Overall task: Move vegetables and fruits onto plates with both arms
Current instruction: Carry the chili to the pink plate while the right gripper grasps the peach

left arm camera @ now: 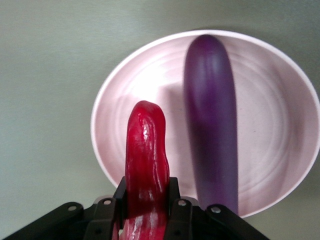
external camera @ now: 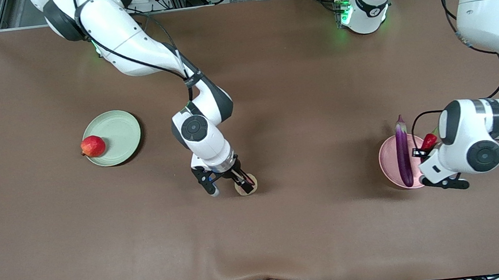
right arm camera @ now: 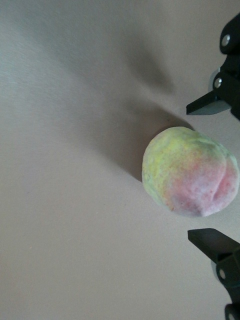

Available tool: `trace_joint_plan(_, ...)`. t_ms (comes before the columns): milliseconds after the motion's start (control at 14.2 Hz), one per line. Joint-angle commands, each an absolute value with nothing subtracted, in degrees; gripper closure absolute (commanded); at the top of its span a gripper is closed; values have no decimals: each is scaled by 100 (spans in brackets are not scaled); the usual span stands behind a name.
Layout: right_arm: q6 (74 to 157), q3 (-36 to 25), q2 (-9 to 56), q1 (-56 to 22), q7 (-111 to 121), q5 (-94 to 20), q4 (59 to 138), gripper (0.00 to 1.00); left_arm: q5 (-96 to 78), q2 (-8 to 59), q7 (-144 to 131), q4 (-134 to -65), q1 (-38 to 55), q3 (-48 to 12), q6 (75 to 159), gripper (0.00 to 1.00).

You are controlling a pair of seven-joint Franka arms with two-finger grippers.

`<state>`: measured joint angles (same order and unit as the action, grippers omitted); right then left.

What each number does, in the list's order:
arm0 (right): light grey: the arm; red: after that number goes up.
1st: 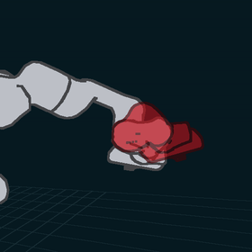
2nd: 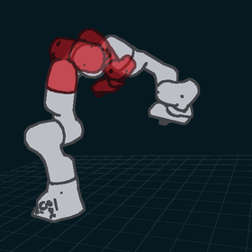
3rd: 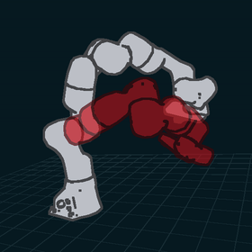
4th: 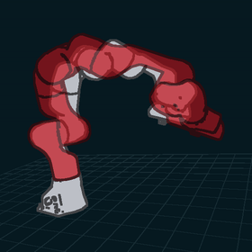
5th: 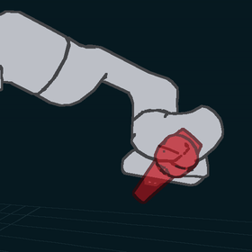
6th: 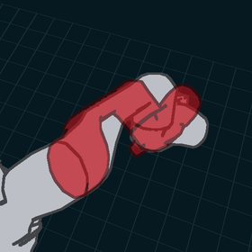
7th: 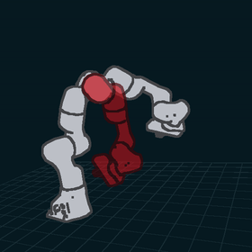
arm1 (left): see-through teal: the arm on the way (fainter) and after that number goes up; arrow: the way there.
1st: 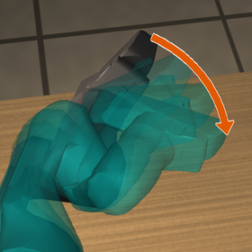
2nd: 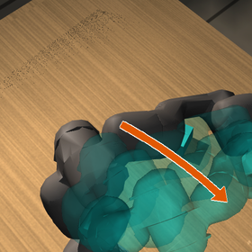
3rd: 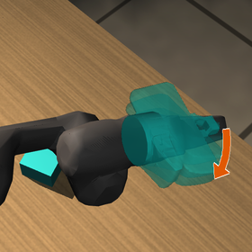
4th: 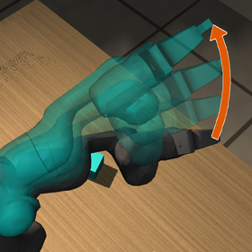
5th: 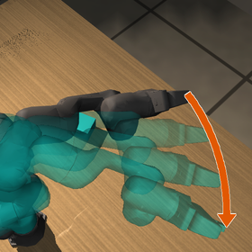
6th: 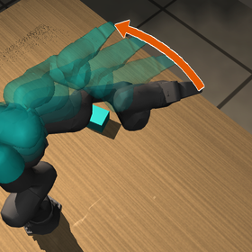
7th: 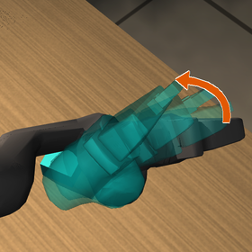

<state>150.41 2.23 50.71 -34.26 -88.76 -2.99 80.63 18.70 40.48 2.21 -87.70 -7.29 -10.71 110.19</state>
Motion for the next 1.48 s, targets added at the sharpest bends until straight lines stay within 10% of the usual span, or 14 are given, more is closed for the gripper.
trace_joint_plan(0, 15161, 27, 5194, -3638, -9132, -106, 7945, 24, 1995, 4122, 202, -8807, -774, -1090, 11170, 100)
trace_joint_plan(141, 15109, 18, 5186, -3613, -9079, 183, 7954, 97, 2013, 4166, 202, -8807, -756, -1090, 11188, 100)
trace_joint_plan(212, 15013, 18, 5125, -3551, -9036, 228, 7954, 100, 1995, 4166, 202, -8798, -773, -1099, 11188, 64)
trace_joint_plan(282, 14672, 26, 5037, -3438, -8939, 211, 7937, 100, 1960, 4166, 202, -8789, -782, -1090, 11197, 2)
trace_joint_plan(918, 10004, 1011, 3562, -987, -4812, -536, 7836, 100, 1934, 3667, 62, -8622, -721, -1458, 11259, 0)
trace_joint_plan(1412, 11847, 1028, 1706, 597, -1258, -693, 11819, 100, 1741, 2708, -756, -8648, -773, -2030, 10926, 0)
